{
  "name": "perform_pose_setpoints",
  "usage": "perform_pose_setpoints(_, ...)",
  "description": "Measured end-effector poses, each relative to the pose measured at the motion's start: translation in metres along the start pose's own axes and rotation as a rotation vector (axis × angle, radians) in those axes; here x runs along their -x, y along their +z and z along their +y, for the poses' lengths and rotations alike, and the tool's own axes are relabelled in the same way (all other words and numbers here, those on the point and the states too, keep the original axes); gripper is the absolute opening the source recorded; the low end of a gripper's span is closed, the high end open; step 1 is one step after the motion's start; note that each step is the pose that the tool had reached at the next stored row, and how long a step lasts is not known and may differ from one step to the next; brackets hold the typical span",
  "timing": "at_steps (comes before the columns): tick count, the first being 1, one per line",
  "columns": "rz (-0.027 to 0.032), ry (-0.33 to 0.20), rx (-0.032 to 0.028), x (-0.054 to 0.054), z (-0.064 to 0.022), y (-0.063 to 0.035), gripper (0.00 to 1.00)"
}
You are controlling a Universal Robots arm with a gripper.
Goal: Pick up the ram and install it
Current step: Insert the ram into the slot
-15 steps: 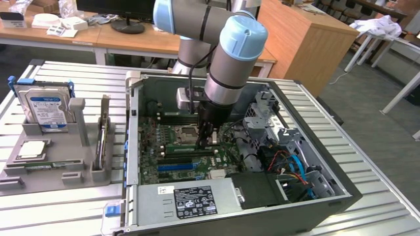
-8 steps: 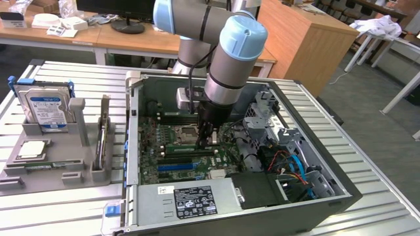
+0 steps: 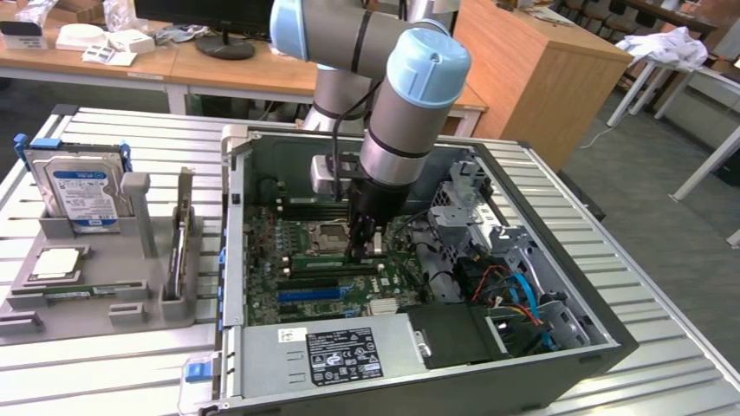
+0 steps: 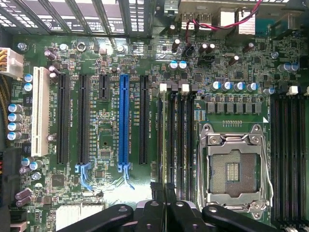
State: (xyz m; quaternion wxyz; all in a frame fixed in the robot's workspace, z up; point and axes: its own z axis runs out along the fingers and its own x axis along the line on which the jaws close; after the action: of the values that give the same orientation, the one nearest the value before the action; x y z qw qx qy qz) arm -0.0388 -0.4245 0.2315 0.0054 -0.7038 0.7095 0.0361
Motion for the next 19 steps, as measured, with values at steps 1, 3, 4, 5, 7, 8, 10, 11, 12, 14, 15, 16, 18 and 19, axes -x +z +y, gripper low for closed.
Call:
perform_pose_setpoints(1, -0.0001, 0.0, 0.0, 0.0, 0.0, 0.0001, 0.12)
perform_pose_setpoints(3, -0.0002, 0.0, -0.0001, 0.0, 0.0, 0.0005, 0.12)
perform_pose_setpoints(4, -0.0002, 0.0, -0.0001, 0.0, 0.0, 0.0008, 0.12)
perform_pose_setpoints(5, -0.0001, 0.0, 0.0, 0.0, 0.0, 0.0008, 0.12)
perform_pose_setpoints(7, 0.0001, 0.0, 0.0, -0.0001, 0.0, 0.0008, 0.12)
perform_pose_setpoints(8, 0.0, 0.0, 0.0, -0.0001, 0.0, 0.0009, 0.12)
perform_pose_setpoints(10, -0.0004, 0.0, -0.0002, 0.0003, -0.0001, 0.0015, 0.12)
perform_pose_setpoints(11, -0.0003, 0.0, -0.0002, 0.0004, -0.0001, 0.0016, 0.12)
perform_pose_setpoints(12, -0.0002, 0.0, -0.0001, 0.0004, -0.0001, 0.0015, 0.12)
perform_pose_setpoints(14, -0.0001, 0.0, -0.0001, 0.0004, -0.0001, 0.0015, 0.12)
perform_pose_setpoints(15, 0.0001, 0.0, 0.0, 0.0004, -0.0001, 0.0017, 0.12)
perform_pose_setpoints(16, 0.0, 0.0, -0.0001, 0.0004, -0.0001, 0.0022, 0.12)
perform_pose_setpoints(18, 0.0001, 0.0, 0.0, 0.0004, -0.0001, 0.0024, 0.12)
perform_pose_setpoints(19, 0.0001, 0.0, 0.0, 0.0003, -0.0001, 0.0024, 0.12)
